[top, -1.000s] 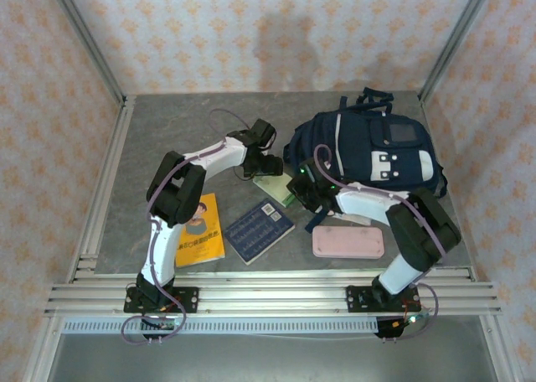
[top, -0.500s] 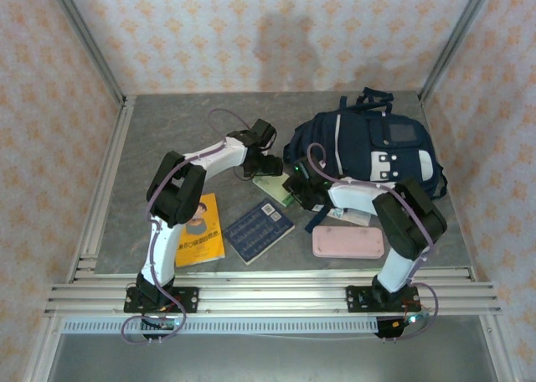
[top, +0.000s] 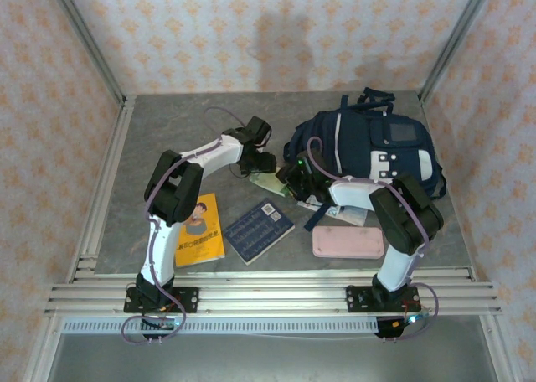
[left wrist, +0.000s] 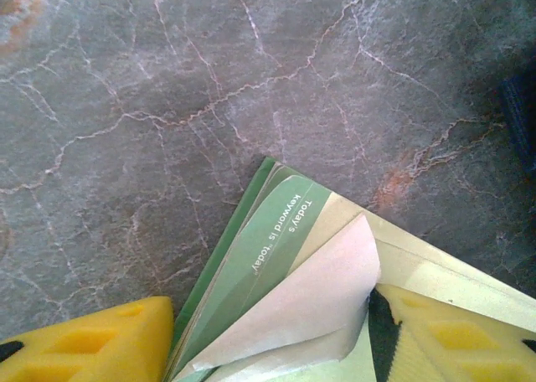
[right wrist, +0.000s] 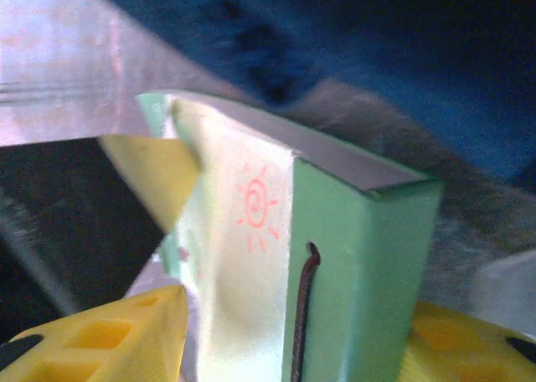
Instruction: Pack the student bag
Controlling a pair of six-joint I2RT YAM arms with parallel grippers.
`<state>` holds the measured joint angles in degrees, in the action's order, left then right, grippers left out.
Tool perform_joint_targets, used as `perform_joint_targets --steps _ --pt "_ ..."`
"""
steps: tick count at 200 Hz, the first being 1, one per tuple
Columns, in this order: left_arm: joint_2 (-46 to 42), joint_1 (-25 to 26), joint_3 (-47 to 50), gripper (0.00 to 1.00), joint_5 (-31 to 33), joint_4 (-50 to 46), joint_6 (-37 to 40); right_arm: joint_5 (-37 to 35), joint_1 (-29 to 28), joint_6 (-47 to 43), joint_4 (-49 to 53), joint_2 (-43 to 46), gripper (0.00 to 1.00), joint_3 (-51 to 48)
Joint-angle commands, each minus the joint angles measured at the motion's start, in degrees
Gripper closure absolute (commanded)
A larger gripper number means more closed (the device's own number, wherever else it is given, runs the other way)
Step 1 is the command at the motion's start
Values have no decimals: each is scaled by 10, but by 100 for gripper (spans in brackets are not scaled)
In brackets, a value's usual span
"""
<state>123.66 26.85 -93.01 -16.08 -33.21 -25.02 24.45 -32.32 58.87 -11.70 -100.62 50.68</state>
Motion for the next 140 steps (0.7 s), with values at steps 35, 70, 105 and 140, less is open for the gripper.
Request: perform_joint_targets --steps 35,70,105,140 --pt "-3 19 -2 40 -28 -31 9 37 0 -34 -79 27 52 22" --pt "-27 6 7 36 -24 -31 -3 17 8 -47 -62 30 67 10" --pt "-59 -34 38 26 -72 4 -50 22 20 -63 -70 50 73 -13" --pt "-66 -43 53 22 -94 20 -74 29 23 -74 -75 59 70 -16"
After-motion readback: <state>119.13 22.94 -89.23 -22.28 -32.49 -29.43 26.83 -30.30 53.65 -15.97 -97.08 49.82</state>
